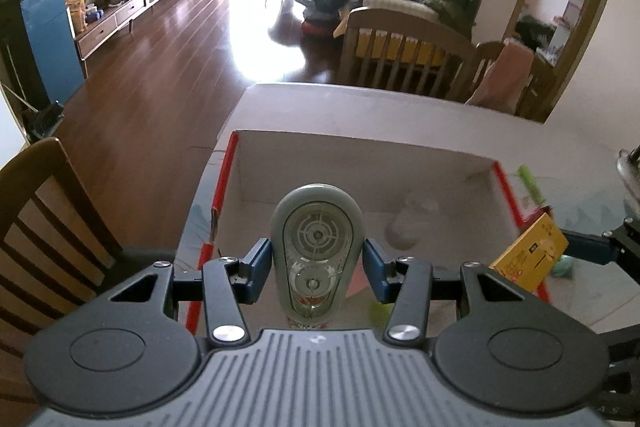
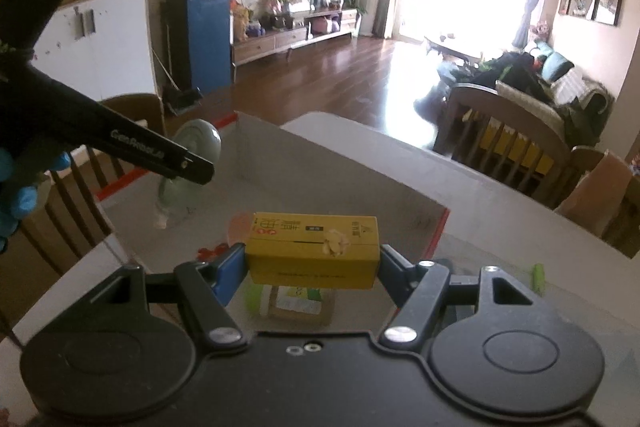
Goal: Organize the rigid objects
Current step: 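Carry the tape dispenser in left tool and yellow box in right tool over the box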
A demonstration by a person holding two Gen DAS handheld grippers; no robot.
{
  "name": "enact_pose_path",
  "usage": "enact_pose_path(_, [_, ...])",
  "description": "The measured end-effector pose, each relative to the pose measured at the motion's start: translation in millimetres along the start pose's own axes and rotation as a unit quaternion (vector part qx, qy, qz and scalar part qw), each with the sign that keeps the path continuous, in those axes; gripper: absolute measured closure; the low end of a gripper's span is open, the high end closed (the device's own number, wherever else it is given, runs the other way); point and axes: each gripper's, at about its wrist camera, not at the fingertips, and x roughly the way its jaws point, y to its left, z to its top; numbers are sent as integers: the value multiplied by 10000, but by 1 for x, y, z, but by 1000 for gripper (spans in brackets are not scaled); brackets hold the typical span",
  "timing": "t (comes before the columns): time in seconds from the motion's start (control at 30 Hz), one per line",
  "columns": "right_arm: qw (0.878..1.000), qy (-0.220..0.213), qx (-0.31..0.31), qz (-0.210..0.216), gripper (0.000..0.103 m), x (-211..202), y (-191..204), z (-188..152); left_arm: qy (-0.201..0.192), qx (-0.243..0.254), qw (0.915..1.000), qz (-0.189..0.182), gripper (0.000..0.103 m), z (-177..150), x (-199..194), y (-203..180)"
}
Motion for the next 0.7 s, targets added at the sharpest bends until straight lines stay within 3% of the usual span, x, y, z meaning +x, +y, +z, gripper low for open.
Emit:
enact_pose_path(0.33, [9989, 459, -25, -68, 34, 55, 11, 8, 327, 430, 9985, 97, 54, 10, 50, -3])
enact_pose_path(0.7, [9975, 675, -170, -147, 34, 74, 25, 5, 757, 738, 9943, 130, 54, 8, 93, -3])
